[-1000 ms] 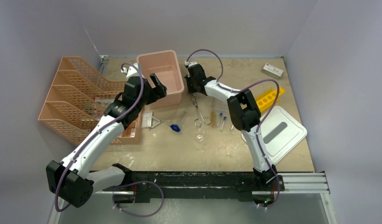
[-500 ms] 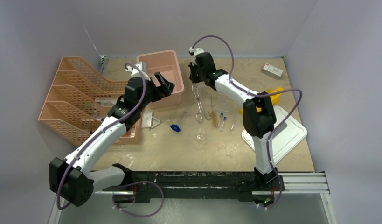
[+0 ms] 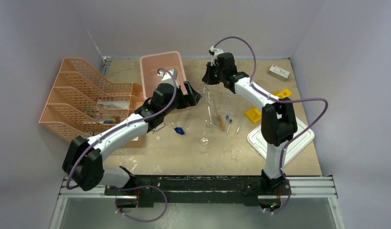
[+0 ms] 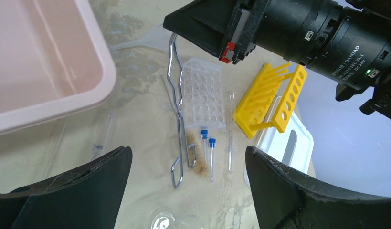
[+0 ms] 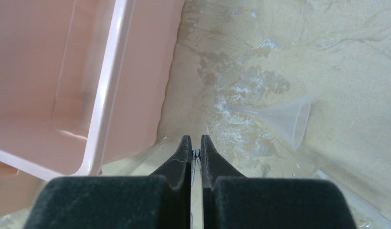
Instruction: Organize the chemistry lab equipment
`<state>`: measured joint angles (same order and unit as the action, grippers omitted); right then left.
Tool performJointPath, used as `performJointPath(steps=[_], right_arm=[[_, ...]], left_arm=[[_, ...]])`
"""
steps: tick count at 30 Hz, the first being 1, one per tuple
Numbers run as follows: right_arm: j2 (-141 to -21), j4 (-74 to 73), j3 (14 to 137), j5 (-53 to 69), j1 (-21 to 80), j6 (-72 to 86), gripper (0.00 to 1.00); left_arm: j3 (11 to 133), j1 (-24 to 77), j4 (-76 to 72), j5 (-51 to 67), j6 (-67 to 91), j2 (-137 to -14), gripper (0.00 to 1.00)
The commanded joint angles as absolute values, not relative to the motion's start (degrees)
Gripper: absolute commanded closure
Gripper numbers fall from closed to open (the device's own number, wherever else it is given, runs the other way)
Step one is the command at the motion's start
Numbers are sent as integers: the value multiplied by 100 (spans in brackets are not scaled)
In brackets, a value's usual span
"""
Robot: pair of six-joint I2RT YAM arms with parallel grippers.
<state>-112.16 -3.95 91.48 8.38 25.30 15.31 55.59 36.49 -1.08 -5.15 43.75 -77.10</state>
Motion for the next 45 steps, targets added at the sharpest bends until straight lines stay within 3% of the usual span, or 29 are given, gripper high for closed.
performJointPath(steps=[1, 13, 21, 28, 32, 35, 36, 38, 40, 42, 45], right_arm=[[-10718, -48, 9112, 1323, 2437, 1875, 100], [-10416, 138, 9081, 1661, 2131, 2269, 100], [-10212, 171, 9012, 1847, 2050, 2478, 100], [-10067, 208, 8918, 2009, 2015, 2700, 100], [-9972, 199, 8843, 2006, 1997, 2758, 100], [-9890, 41, 8879, 1951, 1963, 2695, 100], [-9855, -66, 8934, 1920, 1938, 2640, 95], [-9723, -322, 9063, 1824, 1881, 2615, 68], [-9516, -399, 9112, 1726, 1844, 2597, 48], [-9303, -409, 9155, 1602, 1841, 2593, 37], [-8975, -262, 9099, 1410, 1826, 2616, 34]], left_arm=[[5692, 3722, -1073, -406, 4325, -8039, 14], [6354, 3853, -1462, 81, 4725, -9574, 28], [6382, 3906, -2003, 569, 4891, -9953, 42], [6586, 3911, -2127, 846, 4919, -10210, 72], [6605, 3912, -2131, 842, 4830, -10186, 99], [6691, 3896, -1888, 765, 4693, -9949, 100], [6779, 3894, -1716, 719, 4599, -9831, 100], [7066, 3879, -1171, 674, 4359, -9627, 100], [7384, 3825, -620, 744, 4182, -9473, 100], [7714, 3700, -88, 770, 4110, -9365, 100], [8565, 3460, 1165, 455, 4133, -9194, 100]])
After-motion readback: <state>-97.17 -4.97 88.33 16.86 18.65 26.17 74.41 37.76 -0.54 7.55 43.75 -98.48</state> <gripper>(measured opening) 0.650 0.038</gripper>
